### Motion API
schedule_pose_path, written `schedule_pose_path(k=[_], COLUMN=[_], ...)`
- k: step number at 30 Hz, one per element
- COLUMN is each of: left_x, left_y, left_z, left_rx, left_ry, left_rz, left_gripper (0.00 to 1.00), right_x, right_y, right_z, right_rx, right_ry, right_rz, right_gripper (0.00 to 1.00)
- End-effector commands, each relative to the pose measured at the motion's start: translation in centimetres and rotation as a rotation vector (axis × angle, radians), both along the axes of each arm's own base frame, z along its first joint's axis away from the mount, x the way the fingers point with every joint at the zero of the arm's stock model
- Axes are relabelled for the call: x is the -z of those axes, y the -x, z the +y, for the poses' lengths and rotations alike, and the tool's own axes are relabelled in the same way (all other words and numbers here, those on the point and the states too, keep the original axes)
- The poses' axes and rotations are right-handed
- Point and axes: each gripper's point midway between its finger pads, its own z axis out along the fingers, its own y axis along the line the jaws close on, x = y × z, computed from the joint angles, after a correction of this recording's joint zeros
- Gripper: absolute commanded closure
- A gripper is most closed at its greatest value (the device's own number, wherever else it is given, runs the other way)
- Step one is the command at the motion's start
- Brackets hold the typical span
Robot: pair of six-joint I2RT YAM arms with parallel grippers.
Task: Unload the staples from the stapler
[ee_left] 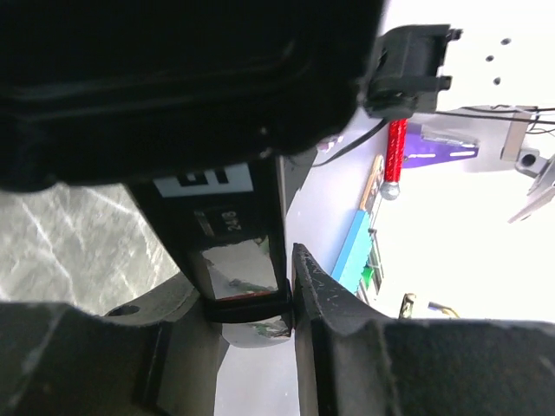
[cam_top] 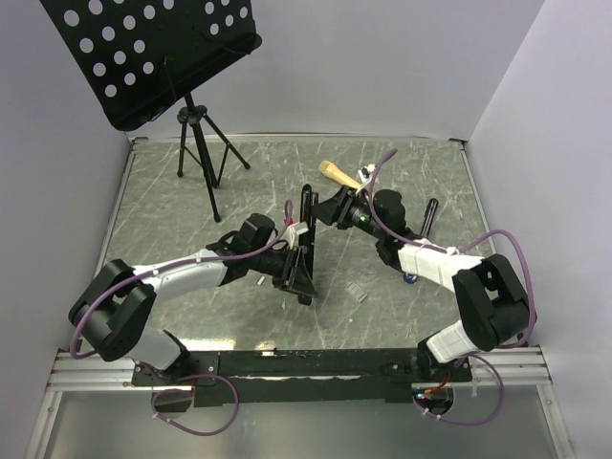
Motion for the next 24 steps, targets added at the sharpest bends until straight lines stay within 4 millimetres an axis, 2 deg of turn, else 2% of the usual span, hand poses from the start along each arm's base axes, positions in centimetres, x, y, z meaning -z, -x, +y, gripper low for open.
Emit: schedule_pose_path(k=[1,2,4,10,14,22,24], left_x=[-6.5,-6.7,-7.6,-9.1,-10.0,-11.4,-11.5], left_y=[-1.0,-1.0,-1.0,-0.6,-0.5,-0.6,-0.4], left_z=[-2.4,-2.4,-2.4,-2.2,-1.7,-1.2,-1.2], left_rx=[0.087,0.083,0.083,0.088,0.074,0.069,0.083], left_ry=[0.27,0.278,0.307,0.365,0.4,0.446,0.452], left_rz=[-0.271,-0.279,-0.307,-0.353,-0.385,-0.408,-0.404], left_gripper=[0.99,0.99,0.99,0.99,0.99,0.99,0.99], right_x=[-4.6,-4.3,-5.2,-5.6,-7.0,-8.5,-8.6], right_y=[5.4,5.9,7.1,10.0,12.2,14.2,14.2], right_z=[2.5,2.4,2.6,2.8,2.3,1.9,1.7], right_rx=[-0.251,-0.264,-0.322,-0.455,-0.549,-0.637,-0.62], right_ry=[-0.197,-0.209,-0.256,-0.336,-0.398,-0.434,-0.444], right_rz=[-0.072,-0.061,-0.084,-0.089,-0.141,-0.186,-0.186], right_gripper=[0.46,0.46,0.46,0.51,0.51,0.52,0.55])
